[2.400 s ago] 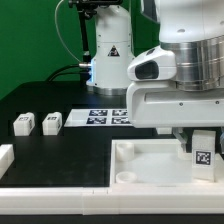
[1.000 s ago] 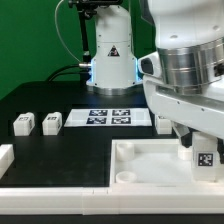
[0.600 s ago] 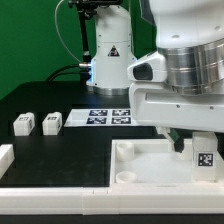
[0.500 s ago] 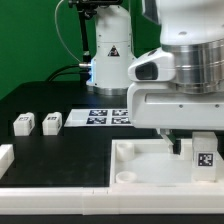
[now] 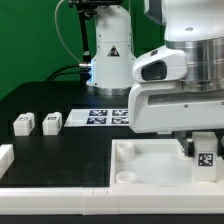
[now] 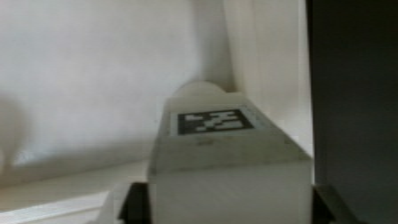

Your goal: Assemble one leg

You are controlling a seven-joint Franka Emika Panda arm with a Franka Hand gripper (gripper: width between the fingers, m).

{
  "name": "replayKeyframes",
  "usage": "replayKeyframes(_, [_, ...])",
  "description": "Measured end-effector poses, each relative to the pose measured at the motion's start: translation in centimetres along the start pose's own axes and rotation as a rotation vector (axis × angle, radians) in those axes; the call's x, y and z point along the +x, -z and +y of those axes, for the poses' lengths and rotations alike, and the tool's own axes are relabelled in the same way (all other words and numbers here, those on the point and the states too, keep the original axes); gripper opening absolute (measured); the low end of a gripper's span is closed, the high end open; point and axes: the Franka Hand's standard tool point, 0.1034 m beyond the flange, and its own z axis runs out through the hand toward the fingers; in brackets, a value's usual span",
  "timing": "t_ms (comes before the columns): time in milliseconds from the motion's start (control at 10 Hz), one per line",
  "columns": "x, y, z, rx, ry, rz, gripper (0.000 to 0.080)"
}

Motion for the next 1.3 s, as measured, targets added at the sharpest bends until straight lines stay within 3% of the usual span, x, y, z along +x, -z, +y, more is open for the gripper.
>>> replayKeyframes(600, [-0.05,-0.10,0.28,0.002,-0.335,-0.033,0.0294])
replayKeyframes(1000, [0.04,-0.12,0.33,0.003,-0.311,-0.018,0.0294])
replayKeyframes(1300, [-0.26,-0.14,0.26,-0.004,-0.716,-0.005,0.0294])
